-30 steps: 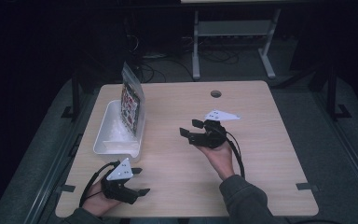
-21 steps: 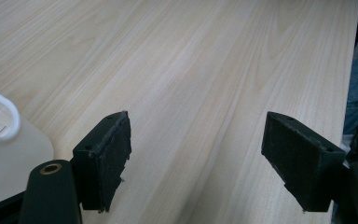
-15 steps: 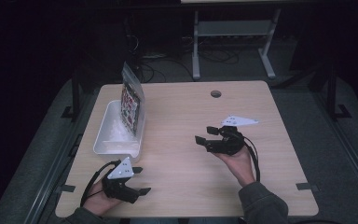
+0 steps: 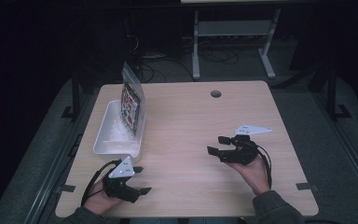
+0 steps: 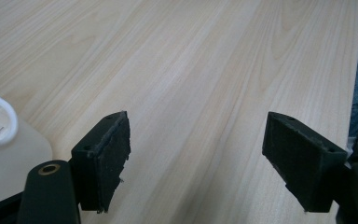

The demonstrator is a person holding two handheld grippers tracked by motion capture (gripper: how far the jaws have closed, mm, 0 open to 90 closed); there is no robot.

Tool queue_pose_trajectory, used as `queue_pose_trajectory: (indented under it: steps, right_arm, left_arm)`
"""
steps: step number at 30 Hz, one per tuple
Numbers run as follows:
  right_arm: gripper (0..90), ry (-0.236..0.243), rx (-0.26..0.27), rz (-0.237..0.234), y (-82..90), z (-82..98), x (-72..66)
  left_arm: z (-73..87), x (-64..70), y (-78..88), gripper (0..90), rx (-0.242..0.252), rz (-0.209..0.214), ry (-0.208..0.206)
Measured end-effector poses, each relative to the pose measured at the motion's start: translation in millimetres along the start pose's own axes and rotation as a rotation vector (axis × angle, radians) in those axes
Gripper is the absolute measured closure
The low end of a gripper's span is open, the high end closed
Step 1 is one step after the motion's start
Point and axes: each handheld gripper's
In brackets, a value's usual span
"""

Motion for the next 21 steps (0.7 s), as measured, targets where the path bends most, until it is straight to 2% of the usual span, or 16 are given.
queue_pose_trajectory:
  steps: [17,21]
  right_arm:
    - [28.4,-0.037,-0.002,0.017,31.1,38.7,-4.6]
    - [26.8,-0.045,-0.014,0.018,36.1,52.3,-10.3]
  left_arm:
    - [-1.8,-0.5,0.5,22.3,0.011,0.001,0.002]
    - [-1.9,-0.2,0.3,22.3,0.012,0.004,0.003]
Point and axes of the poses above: each handheld gripper's, and its own axes: y roughly backward along the jaws, z roughly out of its underside, x roughly to its right, and after that the axes turned 14 degrees about y, right-handed
